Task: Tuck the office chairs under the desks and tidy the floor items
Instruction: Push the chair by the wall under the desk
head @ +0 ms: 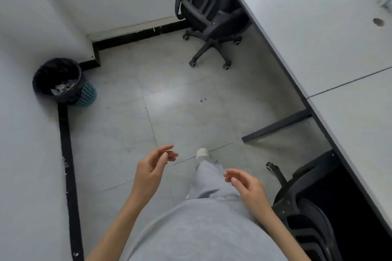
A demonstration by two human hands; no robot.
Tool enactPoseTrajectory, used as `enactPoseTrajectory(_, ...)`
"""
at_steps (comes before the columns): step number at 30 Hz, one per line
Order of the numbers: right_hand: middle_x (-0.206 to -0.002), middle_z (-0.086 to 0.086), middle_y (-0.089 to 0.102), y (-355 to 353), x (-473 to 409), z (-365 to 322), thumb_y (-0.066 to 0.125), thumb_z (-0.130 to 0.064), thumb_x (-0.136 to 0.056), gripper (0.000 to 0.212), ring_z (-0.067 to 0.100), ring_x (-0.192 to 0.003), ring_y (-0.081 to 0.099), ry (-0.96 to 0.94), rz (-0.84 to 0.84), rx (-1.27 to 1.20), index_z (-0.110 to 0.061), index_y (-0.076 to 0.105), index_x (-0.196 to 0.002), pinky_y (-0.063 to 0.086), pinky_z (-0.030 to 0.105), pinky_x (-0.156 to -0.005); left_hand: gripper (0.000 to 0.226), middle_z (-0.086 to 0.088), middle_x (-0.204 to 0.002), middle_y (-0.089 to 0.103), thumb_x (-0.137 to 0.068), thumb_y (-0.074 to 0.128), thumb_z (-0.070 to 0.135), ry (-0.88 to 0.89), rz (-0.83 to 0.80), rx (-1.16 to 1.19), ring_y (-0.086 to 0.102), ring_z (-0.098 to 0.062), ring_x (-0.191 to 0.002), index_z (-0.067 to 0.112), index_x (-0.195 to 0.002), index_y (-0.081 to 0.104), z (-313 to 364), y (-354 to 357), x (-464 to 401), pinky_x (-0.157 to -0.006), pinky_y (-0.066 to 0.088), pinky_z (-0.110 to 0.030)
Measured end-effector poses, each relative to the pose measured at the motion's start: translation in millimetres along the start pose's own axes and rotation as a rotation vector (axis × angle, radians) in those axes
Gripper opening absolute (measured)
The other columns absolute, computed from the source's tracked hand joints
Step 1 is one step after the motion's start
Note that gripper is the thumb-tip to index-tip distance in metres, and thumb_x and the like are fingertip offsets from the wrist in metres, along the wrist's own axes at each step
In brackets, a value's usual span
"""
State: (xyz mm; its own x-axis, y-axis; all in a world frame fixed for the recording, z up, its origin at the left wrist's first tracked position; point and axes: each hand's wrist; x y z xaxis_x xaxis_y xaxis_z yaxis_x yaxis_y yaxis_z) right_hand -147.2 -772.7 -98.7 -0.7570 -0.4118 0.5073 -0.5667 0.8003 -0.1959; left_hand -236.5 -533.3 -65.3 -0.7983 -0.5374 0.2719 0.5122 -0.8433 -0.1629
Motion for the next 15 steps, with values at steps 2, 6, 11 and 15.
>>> enactPoseTrajectory(2, -0.095, -0.001, 0.072, 2.5, -38.6, -18.7, 0.050, 0.004, -0.089, 0.026, 0.004, -0.085, 0.067, -0.010, -0.008, 0.018, -0.014, 0.066, -0.099, 0.050, 0.014, -0.077, 0.021, 0.012, -0.086, 0.073, -0.086, 0.047, 0.020, 0.017, -0.006, 0.002, 0.067, -0.009, -0.080, 0.022, -0.100, 0.063, 14.4, -1.1, -42.2, -0.073, 0.049, -0.013)
enactPoseTrajectory(6, -0.092, -0.005, 0.073, 15.3, -137.3, -65.3, 0.052, 0.002, -0.088, 0.029, 0.003, -0.084, 0.067, -0.039, -0.065, 0.066, -0.023, 0.067, -0.093, 0.049, 0.019, -0.077, 0.021, 0.012, -0.087, 0.072, -0.086, 0.047, 0.020, 0.002, 0.021, -0.025, 0.067, -0.009, -0.080, 0.024, -0.100, 0.063, 29.5, -9.9, -129.8, -0.072, 0.049, -0.013)
enactPoseTrajectory(11, -0.091, -0.009, 0.072, 36.7, -265.0, -174.8, 0.054, 0.000, -0.088, 0.034, 0.006, -0.085, 0.066, -0.164, -0.173, 0.139, -0.032, 0.065, -0.089, 0.049, 0.020, -0.079, 0.029, 0.010, -0.088, 0.072, -0.093, 0.044, 0.000, -0.105, 0.208, 0.019, 0.066, -0.007, -0.075, 0.021, -0.096, 0.063, 42.2, -36.9, -204.7, -0.070, 0.049, -0.012)
enactPoseTrajectory(15, -0.089, -0.007, 0.070, 63.5, -341.5, -261.1, 0.052, 0.002, -0.089, 0.034, 0.008, -0.084, 0.067, -0.280, -0.278, 0.180, -0.031, 0.063, -0.089, 0.051, 0.019, -0.078, 0.026, 0.008, -0.084, 0.073, -0.093, 0.043, -0.001, -0.201, 0.348, 0.064, 0.066, -0.004, -0.072, 0.015, -0.097, 0.064, 47.8, -58.1, -241.8, -0.068, 0.049, -0.010)
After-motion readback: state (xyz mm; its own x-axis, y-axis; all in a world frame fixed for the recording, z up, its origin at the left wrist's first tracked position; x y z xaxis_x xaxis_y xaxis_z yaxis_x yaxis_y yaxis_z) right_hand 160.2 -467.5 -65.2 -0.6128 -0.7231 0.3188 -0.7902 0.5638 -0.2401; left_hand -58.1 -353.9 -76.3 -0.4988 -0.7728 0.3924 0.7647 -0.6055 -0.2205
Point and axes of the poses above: each hand's wrist, its own x-axis away from the middle knuckle, its own y-axis out of the palm, z = x × y
